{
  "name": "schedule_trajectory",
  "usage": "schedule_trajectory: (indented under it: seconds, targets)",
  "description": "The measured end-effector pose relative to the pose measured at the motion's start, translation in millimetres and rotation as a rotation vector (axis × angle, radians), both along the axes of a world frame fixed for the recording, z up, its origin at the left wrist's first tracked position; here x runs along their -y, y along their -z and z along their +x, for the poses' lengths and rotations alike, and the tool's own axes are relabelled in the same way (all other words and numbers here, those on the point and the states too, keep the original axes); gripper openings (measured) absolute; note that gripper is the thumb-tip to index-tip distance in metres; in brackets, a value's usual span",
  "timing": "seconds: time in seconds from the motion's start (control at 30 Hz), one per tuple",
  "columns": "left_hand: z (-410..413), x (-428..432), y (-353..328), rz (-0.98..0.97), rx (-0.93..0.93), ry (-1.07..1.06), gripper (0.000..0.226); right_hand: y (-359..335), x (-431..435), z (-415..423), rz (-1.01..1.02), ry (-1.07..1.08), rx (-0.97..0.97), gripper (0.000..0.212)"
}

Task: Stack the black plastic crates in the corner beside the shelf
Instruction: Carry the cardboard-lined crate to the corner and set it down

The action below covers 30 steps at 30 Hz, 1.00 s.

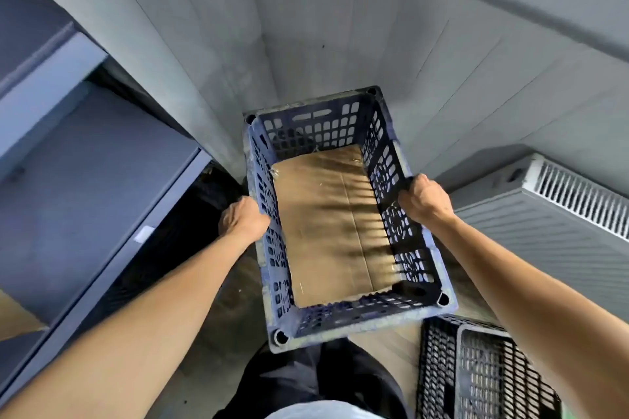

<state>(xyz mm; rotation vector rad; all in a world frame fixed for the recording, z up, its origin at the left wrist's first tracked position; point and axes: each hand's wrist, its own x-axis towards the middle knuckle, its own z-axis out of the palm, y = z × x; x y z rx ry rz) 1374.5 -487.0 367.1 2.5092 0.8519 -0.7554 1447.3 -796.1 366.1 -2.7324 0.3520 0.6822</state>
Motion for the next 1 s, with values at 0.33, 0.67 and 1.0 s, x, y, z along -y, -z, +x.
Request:
schedule_trajectory:
  seconds: [0.33, 0.67, 1.0]
  targets:
    - [49.4, -1.6, 104.7, -0.051, -0.128, -0.094, 0.016, 85.2, -18.8, 78.3, -0.074, -0.058, -0.103, 0.036]
    - [68.4, 22.6, 230.7, -0.039, -0.143, -0.252, 0.031, 228.5, -9.5, 141.6, -0.045, -0.149, -0.199, 0.038]
    - [65.4, 57.3, 346.9, -0.102, -0.158, -0.342, 0.026, 352.7, 1.0, 190.4, -0.033, -0.225, -0.235, 0.035]
